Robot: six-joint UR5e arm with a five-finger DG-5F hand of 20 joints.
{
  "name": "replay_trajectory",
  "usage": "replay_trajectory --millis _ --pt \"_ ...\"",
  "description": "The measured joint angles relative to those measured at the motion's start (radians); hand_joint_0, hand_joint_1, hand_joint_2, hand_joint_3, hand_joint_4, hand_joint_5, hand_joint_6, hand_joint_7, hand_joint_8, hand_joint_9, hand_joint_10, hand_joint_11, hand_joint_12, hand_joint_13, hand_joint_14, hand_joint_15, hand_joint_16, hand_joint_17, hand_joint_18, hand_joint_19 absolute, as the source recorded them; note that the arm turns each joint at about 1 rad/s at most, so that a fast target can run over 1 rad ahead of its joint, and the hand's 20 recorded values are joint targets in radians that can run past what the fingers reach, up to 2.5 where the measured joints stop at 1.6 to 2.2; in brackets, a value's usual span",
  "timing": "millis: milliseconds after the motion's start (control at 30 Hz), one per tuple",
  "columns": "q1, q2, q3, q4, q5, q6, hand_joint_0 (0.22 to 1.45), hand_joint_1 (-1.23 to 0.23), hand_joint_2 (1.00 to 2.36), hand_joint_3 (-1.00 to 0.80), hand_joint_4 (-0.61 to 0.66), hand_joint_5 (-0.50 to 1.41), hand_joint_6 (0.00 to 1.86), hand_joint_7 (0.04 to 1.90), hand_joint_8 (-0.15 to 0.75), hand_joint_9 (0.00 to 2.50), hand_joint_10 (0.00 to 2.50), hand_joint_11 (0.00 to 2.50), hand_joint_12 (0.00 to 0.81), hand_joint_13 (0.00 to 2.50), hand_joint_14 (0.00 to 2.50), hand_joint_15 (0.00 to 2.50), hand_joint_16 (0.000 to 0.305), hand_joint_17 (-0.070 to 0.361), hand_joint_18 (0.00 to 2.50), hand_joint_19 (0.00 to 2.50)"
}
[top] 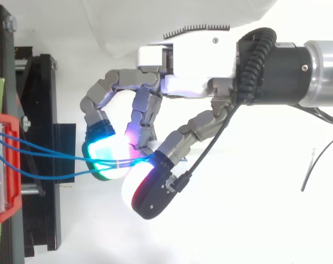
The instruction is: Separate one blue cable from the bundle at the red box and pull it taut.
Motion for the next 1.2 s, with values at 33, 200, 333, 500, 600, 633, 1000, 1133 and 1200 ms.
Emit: replay_trajectory --millis 33,200,333,500,600,633,1000,1133,1200 --pt "0.000 0.000 0.000 0.000 0.000 0.000 0.43 -0.86 1.00 -0.50 0.03 -0.11 0.88 1.12 0.321 1.27 0.02 1.20 0.402 1.25 0.03 1.14 0.059 0.133 1.02 0.93" --pt "-0.001 0.000 0.000 0.000 0.001 0.000 0.47 -0.67 1.00 -0.50 0.03 -0.11 0.88 1.10 0.315 1.27 0.03 1.17 0.391 1.25 0.03 1.14 0.057 0.128 1.01 0.93" --pt "-0.001 0.000 0.000 0.000 0.000 0.000 0.65 -0.78 1.00 -0.50 -0.02 -0.11 0.87 1.27 0.275 1.24 0.03 1.22 0.336 1.21 0.03 1.19 0.048 0.107 0.95 0.99" --pt "0.000 0.000 0.000 0.004 0.003 0.000 0.77 -0.95 1.01 -0.37 -0.12 -0.13 0.92 1.32 0.266 1.16 0.03 1.21 0.326 1.18 0.03 1.17 0.046 0.104 0.93 0.95" --pt "0.001 0.000 0.000 0.006 0.006 0.000 0.81 -0.95 1.00 -0.47 -0.17 -0.14 0.92 1.33 0.252 1.15 0.03 1.21 0.326 1.18 0.03 1.17 0.046 0.103 0.91 0.93" --pt "0.001 0.000 0.000 0.006 0.007 0.000 0.81 -0.95 1.00 -0.50 -0.17 -0.14 0.92 1.34 0.252 1.15 0.03 1.21 0.328 1.18 0.03 1.17 0.046 0.102 0.91 0.94" --pt "0.002 0.000 0.000 0.005 0.008 0.000 0.68 -1.06 1.00 -0.50 -0.05 -0.13 0.93 1.28 0.251 1.14 0.03 1.22 0.334 1.16 0.03 1.15 0.046 0.103 0.91 0.91" --pt "0.002 0.000 0.000 0.005 0.008 0.000 0.65 -1.08 1.00 -0.50 -0.04 -0.13 0.92 1.28 0.255 1.14 0.03 1.22 0.332 1.16 0.04 1.16 0.046 0.104 0.91 0.92" --pt "0.002 0.000 0.000 0.006 0.008 0.000 0.63 -1.10 1.00 -0.50 -0.03 -0.13 0.92 1.28 0.255 1.14 0.03 1.22 0.329 1.16 0.03 1.16 0.046 0.105 0.91 0.92"
